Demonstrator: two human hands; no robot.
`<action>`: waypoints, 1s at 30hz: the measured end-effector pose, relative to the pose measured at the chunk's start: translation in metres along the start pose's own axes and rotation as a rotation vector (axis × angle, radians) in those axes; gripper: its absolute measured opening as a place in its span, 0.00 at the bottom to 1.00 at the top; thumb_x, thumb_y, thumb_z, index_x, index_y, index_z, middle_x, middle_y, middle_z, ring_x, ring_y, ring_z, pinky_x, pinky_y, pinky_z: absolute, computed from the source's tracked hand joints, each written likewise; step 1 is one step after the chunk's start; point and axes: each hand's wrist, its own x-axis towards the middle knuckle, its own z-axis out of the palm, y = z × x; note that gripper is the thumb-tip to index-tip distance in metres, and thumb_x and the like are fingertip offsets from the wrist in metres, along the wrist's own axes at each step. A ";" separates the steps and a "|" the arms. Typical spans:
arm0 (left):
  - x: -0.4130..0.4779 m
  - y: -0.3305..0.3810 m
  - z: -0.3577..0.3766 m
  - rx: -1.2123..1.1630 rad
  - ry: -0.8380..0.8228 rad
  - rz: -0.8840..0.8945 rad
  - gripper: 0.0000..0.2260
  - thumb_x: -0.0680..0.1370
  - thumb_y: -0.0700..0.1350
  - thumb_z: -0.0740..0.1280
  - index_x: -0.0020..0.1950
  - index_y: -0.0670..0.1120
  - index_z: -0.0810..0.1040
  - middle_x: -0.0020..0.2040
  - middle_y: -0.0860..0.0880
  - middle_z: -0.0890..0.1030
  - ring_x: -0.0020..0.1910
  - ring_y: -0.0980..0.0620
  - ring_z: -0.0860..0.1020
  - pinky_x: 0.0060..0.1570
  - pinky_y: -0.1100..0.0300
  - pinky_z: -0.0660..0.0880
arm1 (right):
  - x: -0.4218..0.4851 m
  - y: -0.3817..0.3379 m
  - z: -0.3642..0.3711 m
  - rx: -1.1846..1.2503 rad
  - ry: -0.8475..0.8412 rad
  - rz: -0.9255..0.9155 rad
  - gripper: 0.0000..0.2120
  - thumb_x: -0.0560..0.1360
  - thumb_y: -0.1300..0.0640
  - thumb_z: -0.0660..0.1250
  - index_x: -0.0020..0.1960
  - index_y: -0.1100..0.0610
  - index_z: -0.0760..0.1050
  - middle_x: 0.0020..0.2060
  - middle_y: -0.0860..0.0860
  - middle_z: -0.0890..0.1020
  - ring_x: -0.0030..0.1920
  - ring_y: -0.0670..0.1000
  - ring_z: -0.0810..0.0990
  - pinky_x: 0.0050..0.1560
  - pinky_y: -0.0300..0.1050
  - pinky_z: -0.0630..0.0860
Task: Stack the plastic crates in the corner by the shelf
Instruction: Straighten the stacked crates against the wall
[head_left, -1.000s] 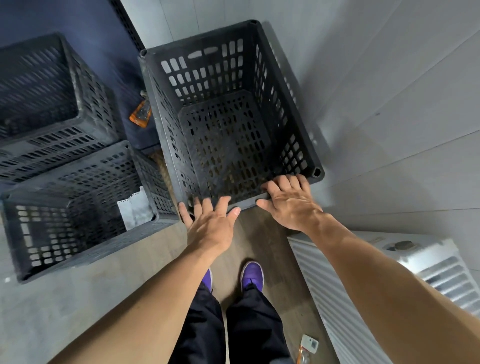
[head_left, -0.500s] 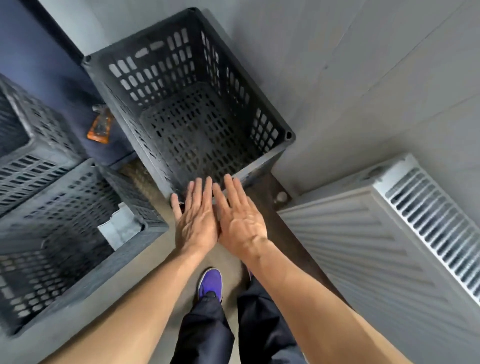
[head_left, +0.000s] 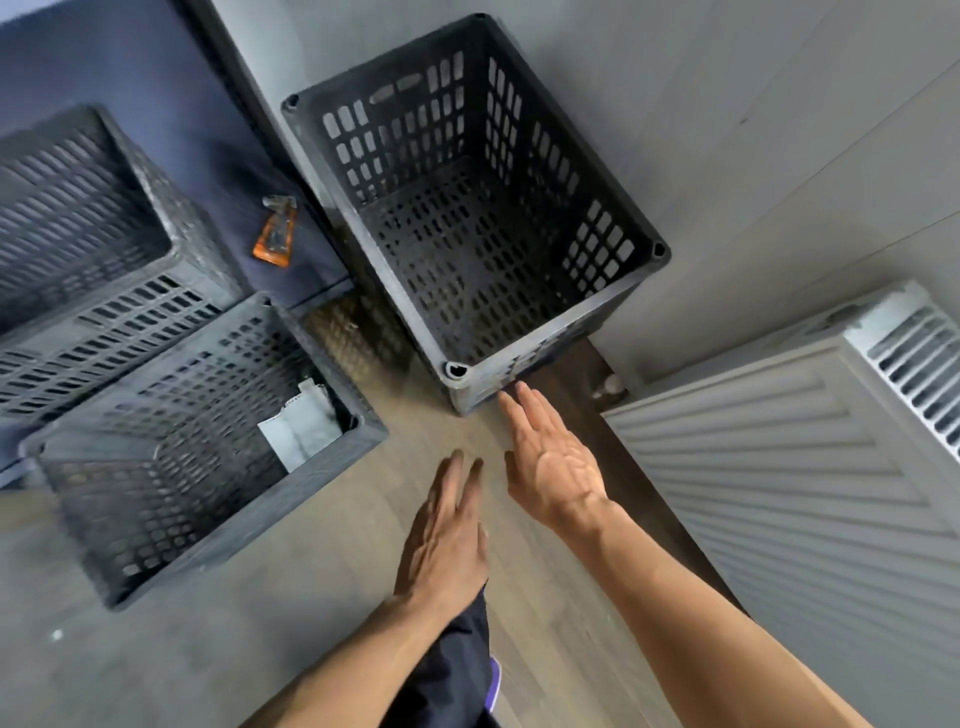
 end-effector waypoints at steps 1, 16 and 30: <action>-0.010 -0.004 0.002 -0.022 -0.025 -0.041 0.30 0.80 0.45 0.60 0.80 0.51 0.52 0.80 0.50 0.46 0.79 0.52 0.50 0.71 0.58 0.64 | -0.005 -0.001 0.005 0.003 -0.014 0.009 0.36 0.77 0.60 0.59 0.80 0.54 0.46 0.80 0.52 0.47 0.79 0.51 0.45 0.76 0.44 0.50; -0.038 -0.033 -0.023 -0.227 0.030 -0.139 0.27 0.81 0.46 0.61 0.78 0.51 0.57 0.73 0.49 0.65 0.71 0.49 0.67 0.66 0.55 0.67 | -0.063 -0.051 0.076 0.182 0.015 0.098 0.29 0.78 0.53 0.61 0.77 0.54 0.58 0.71 0.53 0.68 0.69 0.56 0.66 0.67 0.48 0.67; 0.019 -0.146 -0.009 -0.363 -0.111 -0.104 0.22 0.82 0.45 0.59 0.77 0.50 0.62 0.75 0.51 0.68 0.72 0.52 0.67 0.68 0.63 0.62 | 0.022 -0.085 0.167 0.553 0.133 0.469 0.19 0.80 0.49 0.61 0.70 0.51 0.70 0.60 0.50 0.81 0.59 0.52 0.79 0.59 0.47 0.74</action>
